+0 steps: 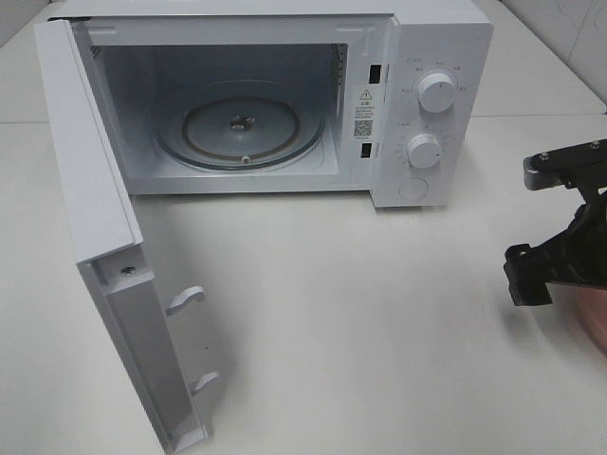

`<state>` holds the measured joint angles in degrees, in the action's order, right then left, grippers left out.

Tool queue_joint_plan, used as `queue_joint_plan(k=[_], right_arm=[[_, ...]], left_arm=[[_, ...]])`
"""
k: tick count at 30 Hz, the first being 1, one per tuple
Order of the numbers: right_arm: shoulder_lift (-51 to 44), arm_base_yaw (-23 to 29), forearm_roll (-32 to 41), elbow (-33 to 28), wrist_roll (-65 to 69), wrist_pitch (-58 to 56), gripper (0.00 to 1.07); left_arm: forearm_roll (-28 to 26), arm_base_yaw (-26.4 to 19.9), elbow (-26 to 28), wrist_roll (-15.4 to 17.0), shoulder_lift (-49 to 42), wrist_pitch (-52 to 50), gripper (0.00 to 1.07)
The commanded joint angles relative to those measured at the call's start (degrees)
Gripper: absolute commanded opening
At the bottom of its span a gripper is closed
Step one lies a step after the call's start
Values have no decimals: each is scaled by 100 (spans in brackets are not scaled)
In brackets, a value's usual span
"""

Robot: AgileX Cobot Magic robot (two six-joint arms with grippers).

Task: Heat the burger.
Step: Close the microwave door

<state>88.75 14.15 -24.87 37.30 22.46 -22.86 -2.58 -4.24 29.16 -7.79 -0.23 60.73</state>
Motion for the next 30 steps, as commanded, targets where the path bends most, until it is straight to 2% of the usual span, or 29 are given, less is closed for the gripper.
queue_joint_plan(k=[1,5,12,14,15,17,19,24,26,28,29,30], right_arm=[[-367,-11,1324,223,-1409,-796,96],[-739,-11,2114,458,-2149,-1707,95],[-1444,-11,1914,487,-1925,-1914,91],[-1730,-453,1856,435,-1748,-1982,88],[-1730,-453,1856,435,-1748,-1982,88],[-2086,-951,1856,430,-1805,-2200,80],[-2166,-980,1862,430,-1805,-2286,78],[-2865,-980,1971,138,-1799,-2716,76],[-3547,-980,1971,-178,-1765,-2825,76],[-3839,-980,1971,-281,-1742,-2865,76],[-4360,-980,1971,-453,-1662,-2968,76],[-4360,-980,1971,-453,-1662,-2968,76]], left_arm=[[-23,-23,-17,34,-103,-74,105],[-23,-23,-17,34,-103,-74,105],[-23,-23,-17,34,-103,-74,105],[-23,-23,-17,34,-103,-74,105],[-23,-23,-17,34,-103,-74,105],[-23,-23,-17,34,-103,-74,105],[-23,-23,-17,34,-103,-74,105],[-23,-23,-17,34,-103,-74,105],[-23,-23,-17,34,-103,-74,105],[-23,-23,-17,34,-103,-74,105],[-23,-23,-17,34,-103,-74,105],[-23,-23,-17,34,-103,-74,105]])
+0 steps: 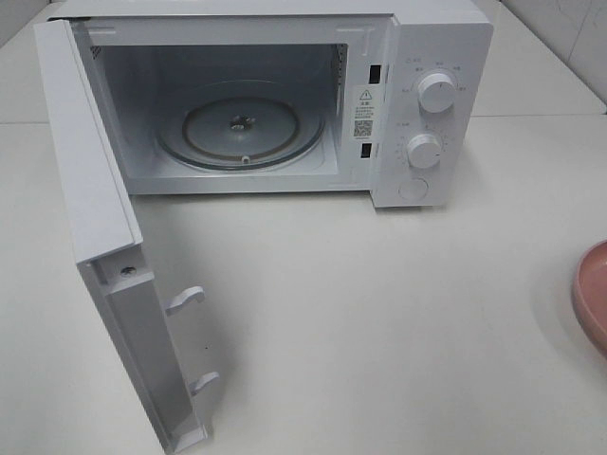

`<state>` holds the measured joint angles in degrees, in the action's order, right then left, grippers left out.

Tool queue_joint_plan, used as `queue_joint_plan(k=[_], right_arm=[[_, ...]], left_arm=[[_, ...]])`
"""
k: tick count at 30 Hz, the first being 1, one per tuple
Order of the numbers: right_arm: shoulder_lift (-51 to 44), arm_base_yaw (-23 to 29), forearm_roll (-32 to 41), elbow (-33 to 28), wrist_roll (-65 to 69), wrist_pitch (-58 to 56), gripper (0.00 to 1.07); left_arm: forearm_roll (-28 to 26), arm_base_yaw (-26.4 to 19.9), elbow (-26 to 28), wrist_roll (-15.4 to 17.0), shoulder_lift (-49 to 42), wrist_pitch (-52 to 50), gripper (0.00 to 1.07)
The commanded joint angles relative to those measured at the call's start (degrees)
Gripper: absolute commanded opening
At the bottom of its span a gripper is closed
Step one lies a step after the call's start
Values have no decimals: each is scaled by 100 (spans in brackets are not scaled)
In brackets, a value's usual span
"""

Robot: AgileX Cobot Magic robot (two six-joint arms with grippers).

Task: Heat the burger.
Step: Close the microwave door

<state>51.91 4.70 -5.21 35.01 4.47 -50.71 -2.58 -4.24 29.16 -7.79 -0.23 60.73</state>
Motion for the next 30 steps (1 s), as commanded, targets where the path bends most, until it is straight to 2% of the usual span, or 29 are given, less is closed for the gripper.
queue_joint_plan(k=[1,3,4,5,7,15,30], right_arm=[[-1175,-34,6,-350,235,-315,76],[-1444,-34,6,-401,252,-384,76],[-1942,-34,0,-441,269,-476,76],[-1942,-34,0,-441,269,-476,76],[-2555,-34,6,-441,281,-498,76],[-3873,-34,-40,-561,-6,-584,76],[-5099,-34,6,-642,-264,-659,76]], left_arm=[[-23,-23,-17,34,-103,-74,105],[-23,-23,-17,34,-103,-74,105],[-23,-23,-17,34,-103,-74,105],[-23,-23,-17,34,-103,-74,105],[-23,-23,-17,34,-103,-74,105],[-23,-23,-17,34,-103,-74,105],[-23,-23,-17,34,-103,-74,105]])
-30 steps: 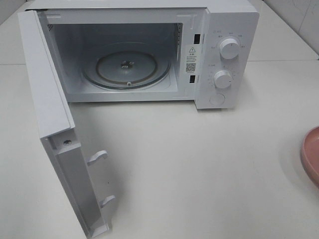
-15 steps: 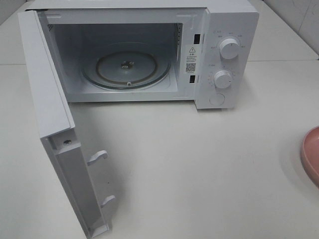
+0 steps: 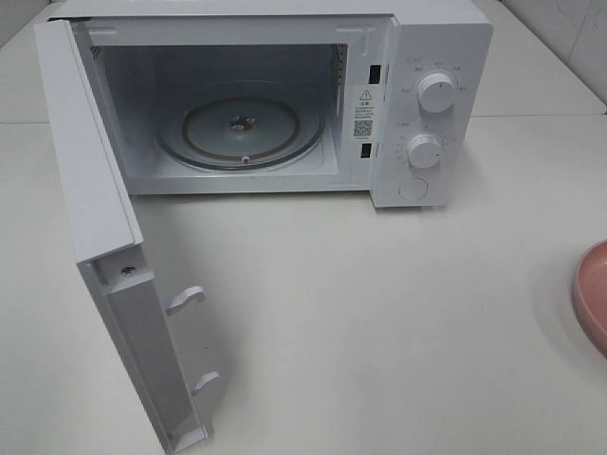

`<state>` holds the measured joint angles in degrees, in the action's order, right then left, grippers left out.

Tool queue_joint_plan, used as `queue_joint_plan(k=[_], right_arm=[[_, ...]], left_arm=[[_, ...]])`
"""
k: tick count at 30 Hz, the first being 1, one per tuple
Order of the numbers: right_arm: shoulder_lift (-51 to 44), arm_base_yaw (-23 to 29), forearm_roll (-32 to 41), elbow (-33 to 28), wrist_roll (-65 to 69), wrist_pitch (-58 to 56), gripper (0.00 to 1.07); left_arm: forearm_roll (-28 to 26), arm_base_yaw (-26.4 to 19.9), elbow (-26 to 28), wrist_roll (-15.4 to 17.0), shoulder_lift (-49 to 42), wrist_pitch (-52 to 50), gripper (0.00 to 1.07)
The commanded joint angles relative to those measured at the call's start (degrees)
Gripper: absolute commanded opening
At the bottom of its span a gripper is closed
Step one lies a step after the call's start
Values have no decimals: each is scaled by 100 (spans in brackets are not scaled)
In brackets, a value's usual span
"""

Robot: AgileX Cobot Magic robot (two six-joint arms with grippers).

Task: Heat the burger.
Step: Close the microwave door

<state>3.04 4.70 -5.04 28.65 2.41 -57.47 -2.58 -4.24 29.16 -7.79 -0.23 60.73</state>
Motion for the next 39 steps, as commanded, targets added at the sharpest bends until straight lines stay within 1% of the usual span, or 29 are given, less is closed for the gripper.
queue_joint_plan(k=[1,4,22,28,29,33,39], right_arm=[[-286,-34,-11,-6,-57,17,76],[-516,-34,-23,-6,-57,11,76],[-498,-34,-74,-6,29,17,76],[-498,-304,-23,-6,6,17,76],[-498,-447,0,-6,-17,17,76],[-498,-642,0,-6,-17,17,76],[-498,-756,103,-6,-109,23,76]], left_arm=[[-23,-23,-17,34,-103,-74,105],[-23,-23,-17,34,-103,-74,105],[-23,-23,-17,34,-97,-74,105],[-23,-23,-17,34,-97,-74,105],[-23,-23,-17,34,-97,-74,105],[-23,-23,-17,34,-97,-74,105],[-23,-23,-17,34,-97,-74,105]])
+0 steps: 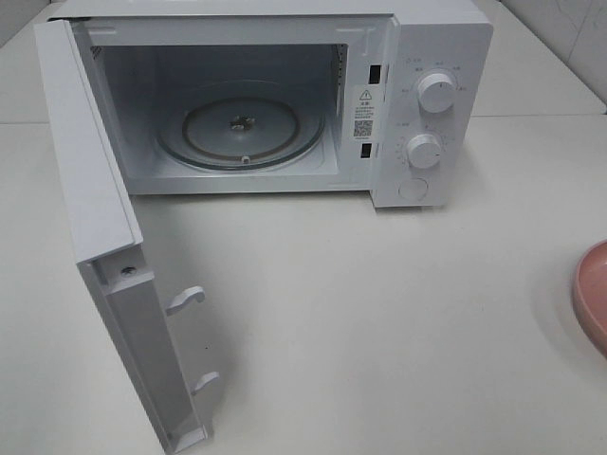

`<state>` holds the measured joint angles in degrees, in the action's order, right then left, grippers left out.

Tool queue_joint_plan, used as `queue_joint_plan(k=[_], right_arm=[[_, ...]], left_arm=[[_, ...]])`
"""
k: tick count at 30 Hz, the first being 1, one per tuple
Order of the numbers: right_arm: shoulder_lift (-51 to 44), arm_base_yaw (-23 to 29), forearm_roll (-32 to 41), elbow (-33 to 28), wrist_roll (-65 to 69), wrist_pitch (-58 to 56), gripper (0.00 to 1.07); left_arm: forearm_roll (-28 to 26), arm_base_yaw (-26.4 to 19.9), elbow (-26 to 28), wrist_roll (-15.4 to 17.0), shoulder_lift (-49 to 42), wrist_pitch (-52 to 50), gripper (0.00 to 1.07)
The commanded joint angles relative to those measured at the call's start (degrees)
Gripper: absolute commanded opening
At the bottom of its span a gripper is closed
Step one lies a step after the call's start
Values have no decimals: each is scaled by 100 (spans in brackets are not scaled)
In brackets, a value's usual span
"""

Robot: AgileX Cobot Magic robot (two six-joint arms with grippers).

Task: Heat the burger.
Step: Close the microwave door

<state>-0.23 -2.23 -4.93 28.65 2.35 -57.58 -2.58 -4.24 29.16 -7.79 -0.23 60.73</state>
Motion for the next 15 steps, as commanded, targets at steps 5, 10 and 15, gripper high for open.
queue_joint_plan(k=[5,10,15], right_arm=[[-172,-172,92,-6,-97,34,76],[-172,-166,80,-6,-86,34,76],[-172,-166,80,-6,-86,34,76]], left_arm=[[-23,-23,-17,34,-97,-74,105],[-23,-23,-17,34,-97,-74,105],[-23,-23,-17,34,-97,-74,105]])
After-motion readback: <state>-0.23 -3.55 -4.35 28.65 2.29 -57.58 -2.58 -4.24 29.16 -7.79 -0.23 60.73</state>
